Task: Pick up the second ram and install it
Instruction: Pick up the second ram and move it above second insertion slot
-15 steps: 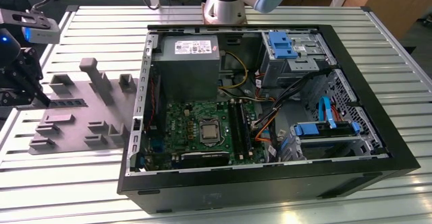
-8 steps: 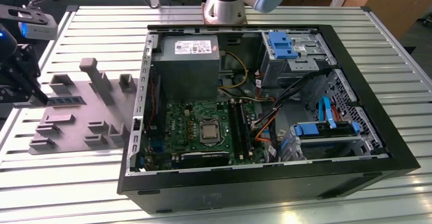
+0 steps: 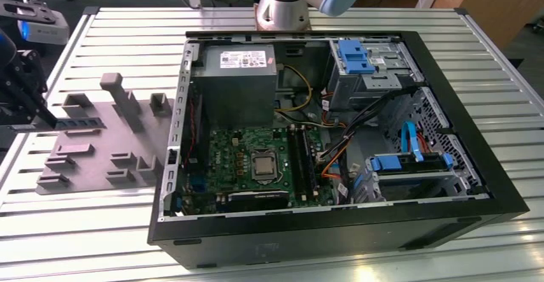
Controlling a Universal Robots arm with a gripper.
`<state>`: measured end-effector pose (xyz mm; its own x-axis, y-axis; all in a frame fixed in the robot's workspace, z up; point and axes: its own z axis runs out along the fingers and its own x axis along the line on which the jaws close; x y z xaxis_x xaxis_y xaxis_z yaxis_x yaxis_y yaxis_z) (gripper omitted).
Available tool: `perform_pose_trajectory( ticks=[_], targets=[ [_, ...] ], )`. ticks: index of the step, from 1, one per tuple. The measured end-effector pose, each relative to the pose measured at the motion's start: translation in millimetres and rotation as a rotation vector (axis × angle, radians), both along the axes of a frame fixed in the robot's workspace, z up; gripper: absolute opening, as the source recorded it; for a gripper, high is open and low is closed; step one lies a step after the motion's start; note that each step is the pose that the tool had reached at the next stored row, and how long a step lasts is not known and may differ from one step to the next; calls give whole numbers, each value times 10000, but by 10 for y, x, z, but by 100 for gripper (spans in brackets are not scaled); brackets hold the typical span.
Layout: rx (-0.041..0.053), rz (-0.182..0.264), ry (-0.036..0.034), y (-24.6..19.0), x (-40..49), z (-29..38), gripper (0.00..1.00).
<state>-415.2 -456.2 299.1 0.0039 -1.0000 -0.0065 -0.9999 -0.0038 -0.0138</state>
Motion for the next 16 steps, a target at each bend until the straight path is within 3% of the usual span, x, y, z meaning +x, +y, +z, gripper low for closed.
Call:
perform_pose_trajectory(
  ticks=[16],
  targets=[
    [0,0,-30,4,-5,177,14]
  ],
)
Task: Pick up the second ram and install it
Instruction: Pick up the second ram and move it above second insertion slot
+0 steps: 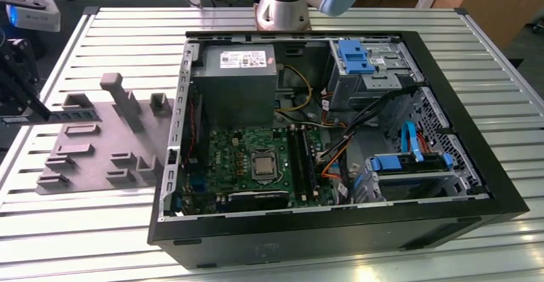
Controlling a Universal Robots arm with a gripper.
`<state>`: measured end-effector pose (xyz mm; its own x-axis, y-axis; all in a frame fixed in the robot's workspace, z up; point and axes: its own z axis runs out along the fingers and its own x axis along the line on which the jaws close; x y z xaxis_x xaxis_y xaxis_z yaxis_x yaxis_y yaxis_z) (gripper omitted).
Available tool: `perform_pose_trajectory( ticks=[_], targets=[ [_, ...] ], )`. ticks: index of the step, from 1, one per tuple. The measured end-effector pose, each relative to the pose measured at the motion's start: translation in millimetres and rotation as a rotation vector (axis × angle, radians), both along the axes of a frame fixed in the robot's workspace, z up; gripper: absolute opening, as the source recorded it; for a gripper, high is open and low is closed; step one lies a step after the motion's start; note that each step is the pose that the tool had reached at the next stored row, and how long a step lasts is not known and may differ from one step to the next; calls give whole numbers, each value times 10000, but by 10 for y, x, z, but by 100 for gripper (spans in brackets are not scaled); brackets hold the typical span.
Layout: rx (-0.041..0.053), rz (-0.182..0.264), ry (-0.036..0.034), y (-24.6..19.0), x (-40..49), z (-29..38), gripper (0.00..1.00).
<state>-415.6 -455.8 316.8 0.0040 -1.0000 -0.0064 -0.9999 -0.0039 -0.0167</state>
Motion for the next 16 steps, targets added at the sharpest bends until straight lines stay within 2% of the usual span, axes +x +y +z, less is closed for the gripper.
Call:
perform_pose_trajectory(
  ticks=[16],
  targets=[
    [0,0,-39,3,-5,195,14]
  ],
)
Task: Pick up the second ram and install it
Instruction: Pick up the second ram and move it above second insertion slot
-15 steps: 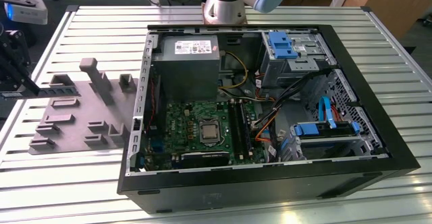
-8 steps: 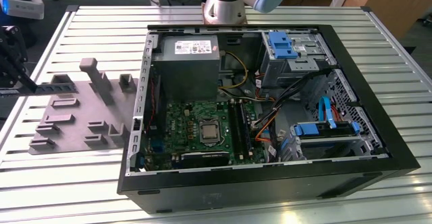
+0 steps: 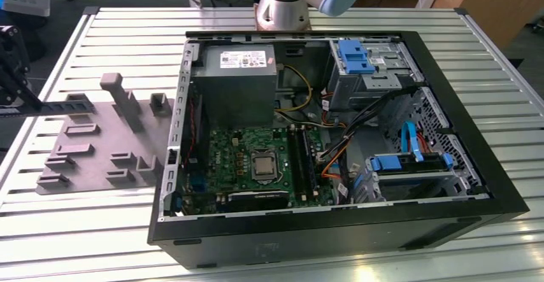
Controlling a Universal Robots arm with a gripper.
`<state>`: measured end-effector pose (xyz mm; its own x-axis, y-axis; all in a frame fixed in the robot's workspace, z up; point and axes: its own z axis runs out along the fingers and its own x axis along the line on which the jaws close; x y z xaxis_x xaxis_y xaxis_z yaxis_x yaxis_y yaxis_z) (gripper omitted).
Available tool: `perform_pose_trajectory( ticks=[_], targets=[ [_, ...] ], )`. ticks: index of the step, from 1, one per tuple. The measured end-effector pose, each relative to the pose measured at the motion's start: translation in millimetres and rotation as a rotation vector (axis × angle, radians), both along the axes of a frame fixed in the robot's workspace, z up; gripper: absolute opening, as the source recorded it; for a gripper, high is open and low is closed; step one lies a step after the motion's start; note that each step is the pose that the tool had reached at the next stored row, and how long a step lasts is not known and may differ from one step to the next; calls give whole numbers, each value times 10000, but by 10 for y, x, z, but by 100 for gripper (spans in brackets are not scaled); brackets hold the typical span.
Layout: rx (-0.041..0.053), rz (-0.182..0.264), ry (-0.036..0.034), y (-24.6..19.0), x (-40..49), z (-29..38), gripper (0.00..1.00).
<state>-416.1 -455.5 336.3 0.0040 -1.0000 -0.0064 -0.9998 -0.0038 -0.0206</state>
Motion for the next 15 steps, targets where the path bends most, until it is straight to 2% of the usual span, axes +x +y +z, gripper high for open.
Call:
perform_pose_trajectory(
  ticks=[15],
  targets=[
    [0,0,-44,4,-6,188,14]
  ],
)
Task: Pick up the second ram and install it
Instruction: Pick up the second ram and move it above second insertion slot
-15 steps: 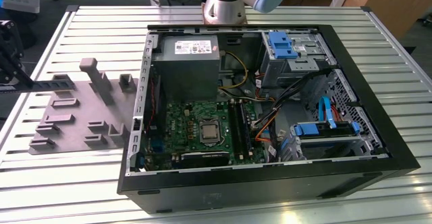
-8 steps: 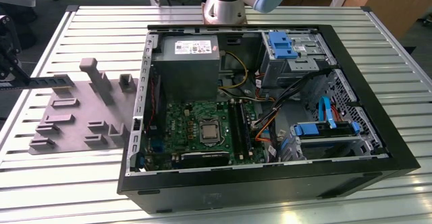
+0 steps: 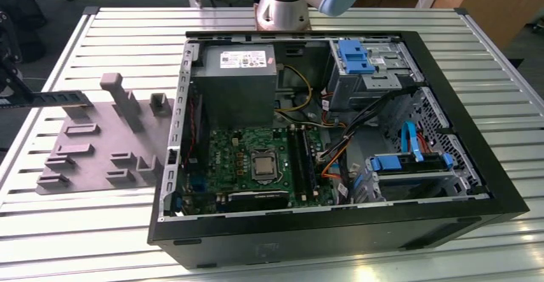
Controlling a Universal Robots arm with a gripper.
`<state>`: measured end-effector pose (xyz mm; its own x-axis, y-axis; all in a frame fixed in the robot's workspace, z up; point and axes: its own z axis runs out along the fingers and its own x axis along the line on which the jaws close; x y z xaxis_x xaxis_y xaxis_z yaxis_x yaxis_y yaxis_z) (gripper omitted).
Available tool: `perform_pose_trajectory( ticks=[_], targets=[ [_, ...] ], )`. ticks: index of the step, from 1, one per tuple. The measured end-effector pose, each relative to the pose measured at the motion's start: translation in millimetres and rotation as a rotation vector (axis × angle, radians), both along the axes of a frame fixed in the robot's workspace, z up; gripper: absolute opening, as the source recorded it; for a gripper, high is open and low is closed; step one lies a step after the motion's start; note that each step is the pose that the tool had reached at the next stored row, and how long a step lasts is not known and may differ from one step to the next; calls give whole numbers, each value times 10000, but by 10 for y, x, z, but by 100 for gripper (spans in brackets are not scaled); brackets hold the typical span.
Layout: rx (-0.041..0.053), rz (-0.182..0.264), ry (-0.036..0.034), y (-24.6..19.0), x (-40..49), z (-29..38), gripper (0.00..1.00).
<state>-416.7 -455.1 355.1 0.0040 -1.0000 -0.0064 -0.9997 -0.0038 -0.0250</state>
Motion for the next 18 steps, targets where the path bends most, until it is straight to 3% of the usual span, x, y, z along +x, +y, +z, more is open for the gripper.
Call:
perform_pose_trajectory(
  ticks=[18],
  targets=[
    [-1,0,-60,5,-8,235,14]
  ],
)
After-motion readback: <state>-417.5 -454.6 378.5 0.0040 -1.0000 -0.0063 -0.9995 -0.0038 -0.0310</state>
